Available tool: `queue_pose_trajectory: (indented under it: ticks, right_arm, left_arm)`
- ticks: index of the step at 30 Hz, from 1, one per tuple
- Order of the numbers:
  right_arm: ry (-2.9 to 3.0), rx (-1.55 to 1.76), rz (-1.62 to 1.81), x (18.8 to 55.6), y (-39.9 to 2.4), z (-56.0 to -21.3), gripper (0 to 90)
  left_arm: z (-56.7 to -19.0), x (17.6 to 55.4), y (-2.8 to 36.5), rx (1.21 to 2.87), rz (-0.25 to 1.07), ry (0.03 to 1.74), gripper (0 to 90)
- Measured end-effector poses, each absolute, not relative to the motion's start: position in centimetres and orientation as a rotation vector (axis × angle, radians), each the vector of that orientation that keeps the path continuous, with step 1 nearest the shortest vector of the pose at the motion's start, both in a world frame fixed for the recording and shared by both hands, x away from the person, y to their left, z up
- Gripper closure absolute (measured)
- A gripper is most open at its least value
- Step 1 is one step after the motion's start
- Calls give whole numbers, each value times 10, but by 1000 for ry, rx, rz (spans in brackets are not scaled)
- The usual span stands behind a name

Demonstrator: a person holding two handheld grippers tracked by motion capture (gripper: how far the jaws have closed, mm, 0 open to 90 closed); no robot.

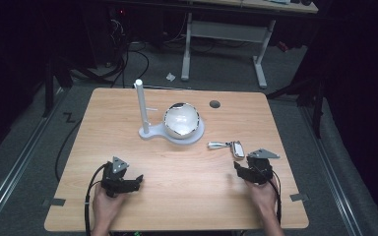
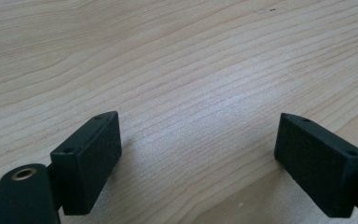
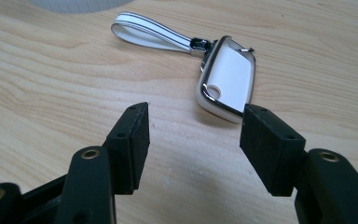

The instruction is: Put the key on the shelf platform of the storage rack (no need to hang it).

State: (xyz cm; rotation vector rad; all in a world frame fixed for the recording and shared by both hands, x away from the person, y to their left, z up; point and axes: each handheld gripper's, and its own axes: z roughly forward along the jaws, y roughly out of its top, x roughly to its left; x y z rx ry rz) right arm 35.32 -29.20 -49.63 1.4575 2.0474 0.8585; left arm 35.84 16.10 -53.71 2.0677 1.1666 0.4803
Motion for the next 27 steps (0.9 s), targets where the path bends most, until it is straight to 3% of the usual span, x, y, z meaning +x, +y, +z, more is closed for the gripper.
queue_pose_trajectory:
  ticks: [27]
  right_arm:
    - [2027, 1526, 783, 404, -289, -506, 401]
  left_arm:
    - [-537, 358, 161, 2069, 482, 1165, 153]
